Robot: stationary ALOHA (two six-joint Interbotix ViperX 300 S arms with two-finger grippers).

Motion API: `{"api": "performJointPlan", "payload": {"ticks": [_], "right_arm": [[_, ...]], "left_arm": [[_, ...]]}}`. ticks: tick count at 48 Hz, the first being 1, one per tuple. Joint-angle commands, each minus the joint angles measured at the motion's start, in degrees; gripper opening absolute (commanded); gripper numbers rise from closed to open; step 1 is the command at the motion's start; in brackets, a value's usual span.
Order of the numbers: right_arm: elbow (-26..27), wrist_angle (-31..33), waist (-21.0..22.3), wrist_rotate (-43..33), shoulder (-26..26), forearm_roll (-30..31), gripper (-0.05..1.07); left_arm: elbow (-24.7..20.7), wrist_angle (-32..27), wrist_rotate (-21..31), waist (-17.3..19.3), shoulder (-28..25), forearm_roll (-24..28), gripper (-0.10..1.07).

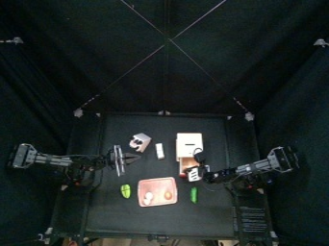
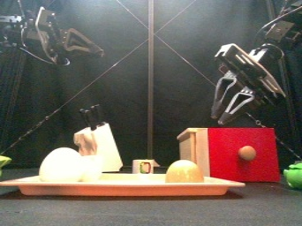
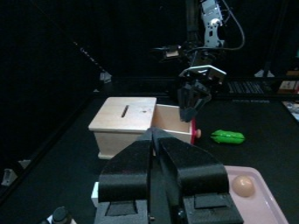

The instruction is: Put eggshell in drawer

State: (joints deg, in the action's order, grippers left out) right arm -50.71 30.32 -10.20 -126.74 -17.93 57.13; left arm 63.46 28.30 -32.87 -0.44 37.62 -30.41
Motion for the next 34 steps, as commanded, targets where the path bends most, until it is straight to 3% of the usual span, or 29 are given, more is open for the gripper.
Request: {"api": "performJointPlan", "payload": {"ticks": [1,15,34], "right_arm": [[0.5,-0.1,0.2,0.1,-0.7,0.2,0.67],[-0.6,-1.8,0.0,0.2,-1.1,0.4,0.66],[-3.0,-15.2,2.6,0.3,-7.6,2.7,0.66]], "left_arm": [[-0.8,0.3,0.0,0.2,0.0,0.2,0.48],[-0.8,0.3,0.0,0.2,0.0,0.3,0.48],[-0.8,0.4,-0.2,0.5,0.0,0.3,0.48]]}}
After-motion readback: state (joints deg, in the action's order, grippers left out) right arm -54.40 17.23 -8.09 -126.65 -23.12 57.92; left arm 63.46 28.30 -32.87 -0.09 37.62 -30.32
